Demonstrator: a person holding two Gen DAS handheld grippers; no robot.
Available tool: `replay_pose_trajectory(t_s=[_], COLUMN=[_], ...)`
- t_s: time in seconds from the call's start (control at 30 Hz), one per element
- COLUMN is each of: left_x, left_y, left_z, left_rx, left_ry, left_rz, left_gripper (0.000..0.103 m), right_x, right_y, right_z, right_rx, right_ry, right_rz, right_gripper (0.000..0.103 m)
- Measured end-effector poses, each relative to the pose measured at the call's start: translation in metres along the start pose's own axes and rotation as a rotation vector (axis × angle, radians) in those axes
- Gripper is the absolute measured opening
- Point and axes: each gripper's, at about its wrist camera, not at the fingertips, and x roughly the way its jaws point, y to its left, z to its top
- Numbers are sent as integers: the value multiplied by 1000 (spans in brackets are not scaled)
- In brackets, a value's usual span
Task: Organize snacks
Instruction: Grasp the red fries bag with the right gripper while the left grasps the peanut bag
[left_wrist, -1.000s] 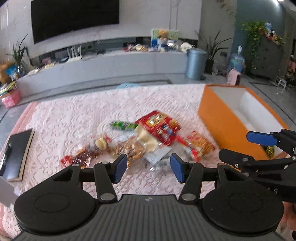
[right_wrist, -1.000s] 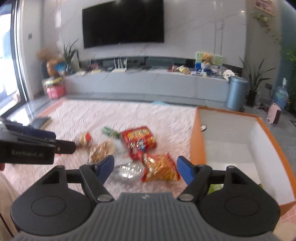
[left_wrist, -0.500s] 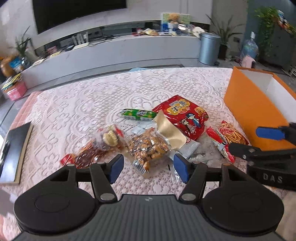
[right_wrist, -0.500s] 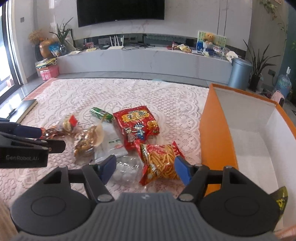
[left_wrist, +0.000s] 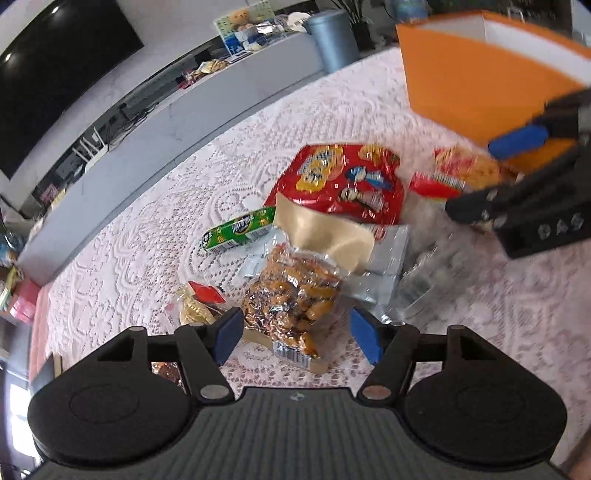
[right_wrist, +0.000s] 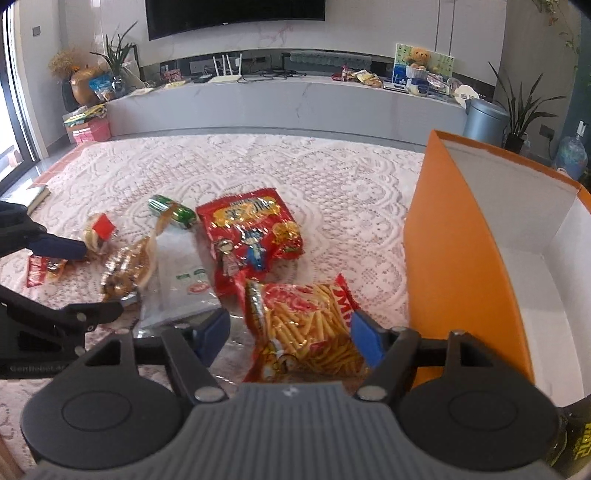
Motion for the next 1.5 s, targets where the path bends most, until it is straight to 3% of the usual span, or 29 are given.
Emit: replay_pose_trajectory(t_s=[0.23,0.67,0.73,0.8,0.87,1.07,1.17,1.37,1.5], left_x=[17,30,31,30,29,25,21,4,-14], left_y=[-8,-12,-6,2,1,-22,-23,-11,4], left_z=[-3,3,1,2,1,-3,-1,4,8], left_rx=[138,141,97,38,36,167,161,61,-58], left_ry=[23,-82,-95,-83,-80,-98,-107,-133,-133], left_rz=[69,120,93,36,30,160,200,254,212], left_gripper=[79,88,84,70,65,45,36,28,27], right_x=[15,21,22,21,20,16,14,7,-3], right_y=[-1,0,0,1,0,-4,-6,-6,-5], right_z=[-2,-6,-7,-9,-9,-11,-11,-12,-11], right_rx=[-4,4,5,6,7,38,51,46,35], right_ry=[-1,-17,-19,-22,-26,-36,-42,-59,-85], right_rz=[8,5,4,-4,-10,-6,3,22,25], right_gripper=[75,77,76,72,64,53,50,47,46])
